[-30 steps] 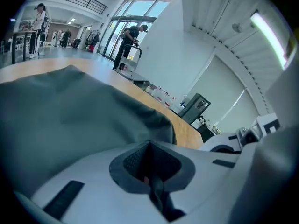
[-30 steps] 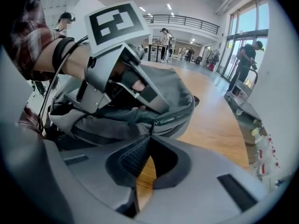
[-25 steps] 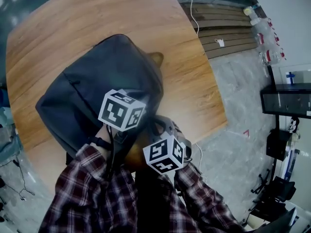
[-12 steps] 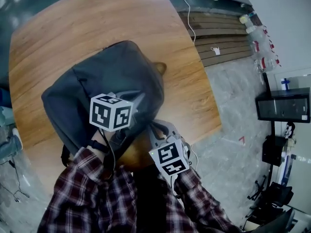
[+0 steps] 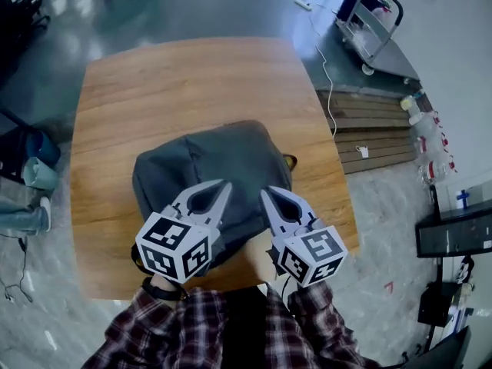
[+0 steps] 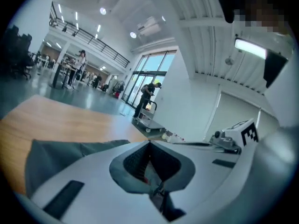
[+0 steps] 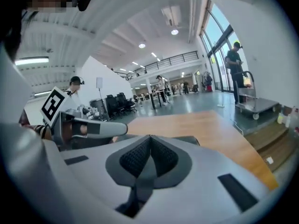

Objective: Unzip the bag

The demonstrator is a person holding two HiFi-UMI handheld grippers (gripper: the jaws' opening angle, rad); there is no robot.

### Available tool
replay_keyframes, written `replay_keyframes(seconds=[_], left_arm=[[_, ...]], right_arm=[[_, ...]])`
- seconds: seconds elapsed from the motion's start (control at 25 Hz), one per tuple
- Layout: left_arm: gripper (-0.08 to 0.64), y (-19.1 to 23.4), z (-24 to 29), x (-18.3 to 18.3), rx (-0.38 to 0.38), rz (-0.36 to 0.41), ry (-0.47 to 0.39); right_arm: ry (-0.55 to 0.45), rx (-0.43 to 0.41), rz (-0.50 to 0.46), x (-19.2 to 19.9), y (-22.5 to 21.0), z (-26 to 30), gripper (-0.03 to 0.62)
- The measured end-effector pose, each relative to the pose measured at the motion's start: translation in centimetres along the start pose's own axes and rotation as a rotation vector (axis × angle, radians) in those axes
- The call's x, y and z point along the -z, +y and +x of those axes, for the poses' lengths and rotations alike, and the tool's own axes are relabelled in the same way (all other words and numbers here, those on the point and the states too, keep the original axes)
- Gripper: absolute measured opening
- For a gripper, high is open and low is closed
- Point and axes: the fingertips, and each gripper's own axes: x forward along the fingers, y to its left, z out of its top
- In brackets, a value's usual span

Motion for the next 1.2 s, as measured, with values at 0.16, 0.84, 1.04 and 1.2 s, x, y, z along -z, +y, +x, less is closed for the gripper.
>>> replay_keyframes(seconds=[0.16,0.84,1.04,1.2], left_arm=[[0.009,0.9,-4.6,-3.3,-0.156,0.081,-0.090],[0.009,-1.0,-8.0,-5.6,-0.162,0.128,-0.185],[0.009,-2.2,-7.0,-5.3,-0.139,0.142,-0.172],[0.009,-2.4,-6.5,-5.2,-0.135,0.141,-0.169]], right_arm=[[-0.074,-0.093,-0.075,-4.5,5.2,1.5,0.012],[-0.072,-0.130,-0.166,-5.9,9.4,0.8,0.011],[-0.081,-0.117,-0.160,-6.0,8.6,-0.1,0.011],[-0.086,-0.105,-0.156,-5.9,7.9,-0.4,0.011]])
